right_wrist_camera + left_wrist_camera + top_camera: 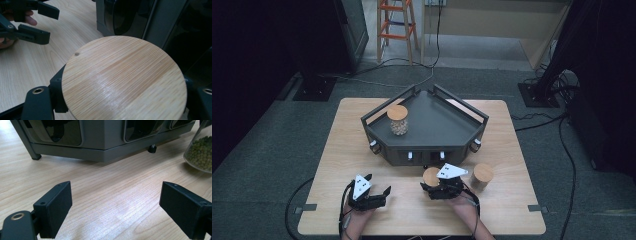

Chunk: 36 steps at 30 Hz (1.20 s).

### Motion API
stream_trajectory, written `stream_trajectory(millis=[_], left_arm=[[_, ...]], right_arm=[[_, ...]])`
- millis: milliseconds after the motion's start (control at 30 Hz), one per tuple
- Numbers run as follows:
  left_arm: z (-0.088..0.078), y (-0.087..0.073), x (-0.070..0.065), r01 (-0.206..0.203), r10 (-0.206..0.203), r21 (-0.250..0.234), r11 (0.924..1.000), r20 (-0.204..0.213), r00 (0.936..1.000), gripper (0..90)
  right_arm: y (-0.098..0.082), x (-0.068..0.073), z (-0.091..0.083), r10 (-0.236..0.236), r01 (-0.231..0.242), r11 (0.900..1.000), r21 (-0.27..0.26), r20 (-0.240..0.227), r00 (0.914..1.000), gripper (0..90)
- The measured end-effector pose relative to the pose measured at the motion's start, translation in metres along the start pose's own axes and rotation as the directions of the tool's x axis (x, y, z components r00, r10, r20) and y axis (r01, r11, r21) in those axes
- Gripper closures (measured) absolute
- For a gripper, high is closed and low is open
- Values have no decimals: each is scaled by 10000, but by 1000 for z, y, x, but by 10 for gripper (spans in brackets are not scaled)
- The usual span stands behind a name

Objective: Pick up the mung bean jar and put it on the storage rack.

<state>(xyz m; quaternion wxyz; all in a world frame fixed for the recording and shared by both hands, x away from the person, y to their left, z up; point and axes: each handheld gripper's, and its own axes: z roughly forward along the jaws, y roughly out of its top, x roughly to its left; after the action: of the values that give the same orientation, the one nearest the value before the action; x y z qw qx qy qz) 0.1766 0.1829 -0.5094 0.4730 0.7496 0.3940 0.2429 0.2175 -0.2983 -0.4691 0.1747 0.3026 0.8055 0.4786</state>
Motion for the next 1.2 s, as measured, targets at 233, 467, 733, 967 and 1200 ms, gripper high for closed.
stream_trajectory(millis=[233,467,733,967,1200], left_arm=[[0,0,-1,-100,100,25,9999,-18,9999,110],[0,0,0,-90,90,24,10000,33,10000,110],[0,1,-1,-158,158,36,9999,10,9999,110],[0,1,-2,-201,201,42,9998,-4,9998,110],[0,0,-1,-109,109,-6,9999,16,9999,110]], right_arm=[[8,0,-1,-102,101,9999,-38,-14,9999,253],[14,2,-1,-206,205,9998,-59,-63,9998,254],[19,2,-4,-220,219,9998,-40,-91,9997,254],[23,-1,-7,-159,158,9998,-115,-134,9998,254],[30,-1,-9,-241,239,9996,-151,-115,9996,254]])
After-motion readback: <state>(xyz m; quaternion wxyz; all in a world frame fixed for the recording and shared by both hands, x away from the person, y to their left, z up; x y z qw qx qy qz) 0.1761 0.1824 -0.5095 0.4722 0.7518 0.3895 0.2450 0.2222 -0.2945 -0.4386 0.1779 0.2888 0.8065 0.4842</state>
